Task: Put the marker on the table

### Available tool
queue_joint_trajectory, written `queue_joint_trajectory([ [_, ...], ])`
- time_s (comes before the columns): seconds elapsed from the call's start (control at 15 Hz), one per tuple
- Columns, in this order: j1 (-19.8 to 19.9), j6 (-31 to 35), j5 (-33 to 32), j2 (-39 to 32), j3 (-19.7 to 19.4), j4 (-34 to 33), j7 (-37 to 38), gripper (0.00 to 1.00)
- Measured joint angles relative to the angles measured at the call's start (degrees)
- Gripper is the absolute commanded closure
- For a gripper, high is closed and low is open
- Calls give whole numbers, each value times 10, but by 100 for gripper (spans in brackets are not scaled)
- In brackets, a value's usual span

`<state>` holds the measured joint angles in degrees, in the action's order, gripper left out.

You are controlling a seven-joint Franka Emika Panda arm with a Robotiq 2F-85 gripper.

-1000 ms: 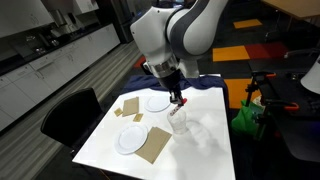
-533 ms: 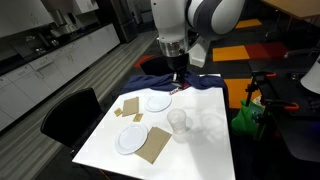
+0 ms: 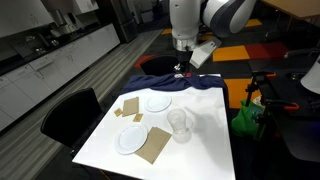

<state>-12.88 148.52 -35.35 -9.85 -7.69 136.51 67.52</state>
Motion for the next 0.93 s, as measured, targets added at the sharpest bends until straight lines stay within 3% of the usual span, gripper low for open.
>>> queue_joint_trajectory([
  [0.2,13,0,-64,-4,-5,2,112,95],
  [0.4,23,0,-99,-19,-4,2,175,95],
  [0.93,45,32,-88,-113,0,-27,189,95],
])
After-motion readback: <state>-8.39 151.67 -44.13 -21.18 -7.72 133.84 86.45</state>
